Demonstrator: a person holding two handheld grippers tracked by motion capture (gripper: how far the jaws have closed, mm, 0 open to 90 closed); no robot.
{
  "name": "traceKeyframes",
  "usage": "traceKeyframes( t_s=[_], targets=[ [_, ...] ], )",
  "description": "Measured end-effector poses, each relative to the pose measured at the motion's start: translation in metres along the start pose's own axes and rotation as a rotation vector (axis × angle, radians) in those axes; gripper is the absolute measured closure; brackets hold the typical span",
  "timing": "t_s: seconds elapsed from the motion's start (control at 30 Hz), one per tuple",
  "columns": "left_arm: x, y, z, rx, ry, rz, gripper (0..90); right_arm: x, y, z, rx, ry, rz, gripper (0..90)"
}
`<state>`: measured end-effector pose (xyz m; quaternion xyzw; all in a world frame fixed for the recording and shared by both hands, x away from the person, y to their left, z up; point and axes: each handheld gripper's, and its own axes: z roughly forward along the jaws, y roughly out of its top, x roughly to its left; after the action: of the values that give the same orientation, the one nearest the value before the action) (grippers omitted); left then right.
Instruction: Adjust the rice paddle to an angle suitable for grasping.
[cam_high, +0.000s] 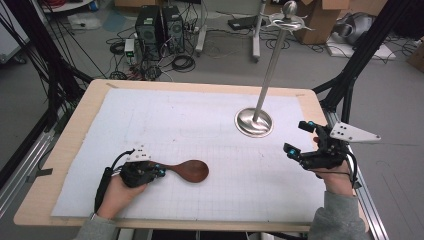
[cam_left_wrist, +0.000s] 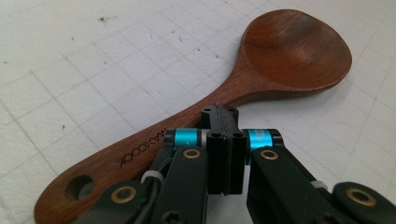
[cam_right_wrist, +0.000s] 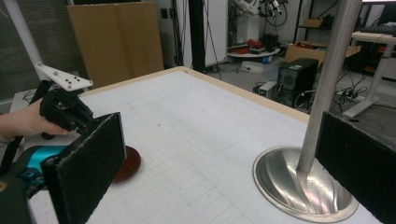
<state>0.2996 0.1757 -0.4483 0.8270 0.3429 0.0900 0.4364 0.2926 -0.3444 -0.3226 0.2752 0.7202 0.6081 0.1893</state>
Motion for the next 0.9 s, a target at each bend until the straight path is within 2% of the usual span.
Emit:
traceKeyframes(
  t_s=[0.33,0.4,0.47,0.53,0.67,0.73,0.83,0.9],
  targets=[
    [0.001,0.011,0.008,0.023,0.041,0.015,89.6,-0.001,0.000,0.000,0.000,-0.006,0.011,0.4],
    [0.002,0.011,0.010,0.019,0.038,0.006,89.6,-0.001,0.000,0.000,-0.003,-0.004,0.010,0.4],
    [0.005,0.011,0.010,0.014,0.021,-0.019,89.6,-0.001,0.000,0.000,-0.001,-0.004,0.011,0.4],
    [0.005,0.012,0.012,0.009,0.026,-0.035,89.6,-0.001,-0.001,0.000,0.005,-0.002,0.003,0.4],
    [0.006,0.013,0.013,0.014,0.029,-0.042,89.6,0.000,-0.001,0.002,0.010,0.004,0.002,0.4],
    [0.006,0.016,0.014,0.030,0.036,-0.040,89.6,0.000,-0.001,0.002,0.014,0.005,0.002,0.4],
    [0.003,0.025,0.019,0.059,0.069,-0.016,89.6,-0.001,-0.001,0.003,0.016,0.002,0.004,0.4],
    [0.004,0.029,0.024,0.062,0.061,-0.009,89.6,-0.001,-0.001,0.003,0.015,0.004,0.005,0.4]
  ],
)
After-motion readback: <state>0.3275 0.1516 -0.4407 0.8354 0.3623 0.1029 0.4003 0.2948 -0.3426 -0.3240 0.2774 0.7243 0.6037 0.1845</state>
